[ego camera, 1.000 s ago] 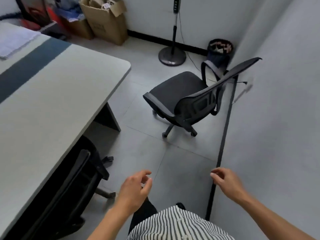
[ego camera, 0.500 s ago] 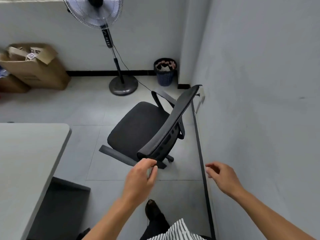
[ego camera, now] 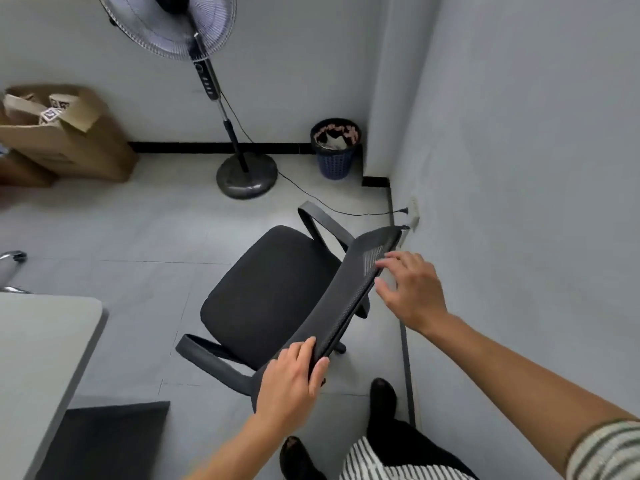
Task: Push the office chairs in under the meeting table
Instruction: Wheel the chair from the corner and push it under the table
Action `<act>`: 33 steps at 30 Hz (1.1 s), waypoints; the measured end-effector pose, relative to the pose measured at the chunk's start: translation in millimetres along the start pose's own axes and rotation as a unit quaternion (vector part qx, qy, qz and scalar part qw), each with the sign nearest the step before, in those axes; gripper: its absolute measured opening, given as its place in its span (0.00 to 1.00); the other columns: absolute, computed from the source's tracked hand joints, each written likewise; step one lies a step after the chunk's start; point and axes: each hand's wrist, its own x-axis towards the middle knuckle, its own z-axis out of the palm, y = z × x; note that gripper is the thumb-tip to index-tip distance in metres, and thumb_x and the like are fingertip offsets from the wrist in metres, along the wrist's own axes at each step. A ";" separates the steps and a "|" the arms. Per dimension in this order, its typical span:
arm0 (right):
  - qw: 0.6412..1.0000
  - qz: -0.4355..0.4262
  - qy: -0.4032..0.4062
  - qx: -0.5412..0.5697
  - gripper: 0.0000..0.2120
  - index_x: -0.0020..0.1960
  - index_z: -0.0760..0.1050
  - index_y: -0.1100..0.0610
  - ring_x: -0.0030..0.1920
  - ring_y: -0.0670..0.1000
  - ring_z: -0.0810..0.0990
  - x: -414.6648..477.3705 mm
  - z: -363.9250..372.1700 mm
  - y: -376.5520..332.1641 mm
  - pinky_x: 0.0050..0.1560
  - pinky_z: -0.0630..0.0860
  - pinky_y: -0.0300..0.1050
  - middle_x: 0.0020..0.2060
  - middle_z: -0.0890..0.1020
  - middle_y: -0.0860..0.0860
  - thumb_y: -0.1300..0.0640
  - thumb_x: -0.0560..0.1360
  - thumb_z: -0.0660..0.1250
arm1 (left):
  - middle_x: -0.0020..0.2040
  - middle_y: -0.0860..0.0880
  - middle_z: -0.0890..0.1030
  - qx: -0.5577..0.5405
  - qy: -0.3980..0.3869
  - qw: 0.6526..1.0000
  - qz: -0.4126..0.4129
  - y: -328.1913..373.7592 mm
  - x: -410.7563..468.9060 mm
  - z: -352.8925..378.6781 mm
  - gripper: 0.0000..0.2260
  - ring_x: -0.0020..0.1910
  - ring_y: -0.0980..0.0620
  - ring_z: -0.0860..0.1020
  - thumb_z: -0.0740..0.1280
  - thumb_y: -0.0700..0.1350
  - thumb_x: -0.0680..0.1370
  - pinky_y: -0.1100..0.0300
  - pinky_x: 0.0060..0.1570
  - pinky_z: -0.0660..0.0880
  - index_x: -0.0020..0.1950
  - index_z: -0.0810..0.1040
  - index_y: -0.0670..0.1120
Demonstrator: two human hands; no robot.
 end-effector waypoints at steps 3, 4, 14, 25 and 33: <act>0.996 -0.081 -0.020 -0.025 0.17 0.50 0.81 0.52 0.54 0.52 0.78 54.6 27.0 0.3 0.61 0.67 0.51 0.50 0.82 0.49 0.45 0.73 0.58 | 0.49 0.55 0.80 -0.004 0.017 1.000 -0.024 -6.4 3.2 -5.9 0.27 0.46 0.53 0.78 0.47 0.65 0.77 0.57 0.44 0.76 0.60 0.74 0.49; 0.993 -0.106 -0.029 -0.033 0.17 0.46 0.81 0.52 0.50 0.51 0.79 67.7 35.2 -0.2 0.62 0.66 0.50 0.46 0.84 0.48 0.45 0.73 0.57 | 0.48 0.55 0.80 -0.001 0.020 0.999 -0.036 -9.6 7.9 -8.6 0.26 0.44 0.53 0.78 0.48 0.65 0.77 0.58 0.42 0.76 0.59 0.75 0.49; 0.978 -0.197 -0.016 -0.061 0.19 0.33 0.79 0.54 0.39 0.54 0.78 181.0 94.4 -51.3 0.51 0.62 0.48 0.32 0.82 0.49 0.50 0.74 0.54 | 0.31 0.52 0.75 0.069 0.091 0.979 -0.167 -78.6 80.6 -52.2 0.27 0.30 0.51 0.73 0.46 0.64 0.78 0.55 0.28 0.71 0.37 0.74 0.47; 0.954 -0.233 -0.157 -0.105 0.19 0.41 0.80 0.50 0.49 0.50 0.75 345.1 152.0 -154.7 0.58 0.60 0.49 0.42 0.82 0.46 0.44 0.74 0.53 | 0.27 0.51 0.71 0.070 0.146 0.962 -0.220 -204.3 190.4 -112.9 0.27 0.26 0.51 0.69 0.47 0.64 0.77 0.58 0.24 0.66 0.31 0.70 0.46; 0.954 -0.191 -0.202 -0.115 0.18 0.40 0.79 0.48 0.43 0.52 0.77 449.5 184.4 -233.0 0.57 0.61 0.51 0.34 0.81 0.48 0.42 0.73 0.52 | 0.29 0.52 0.71 0.035 0.159 0.946 -0.281 -260.5 247.9 -141.5 0.27 0.28 0.52 0.69 0.48 0.67 0.75 0.58 0.27 0.68 0.33 0.71 0.47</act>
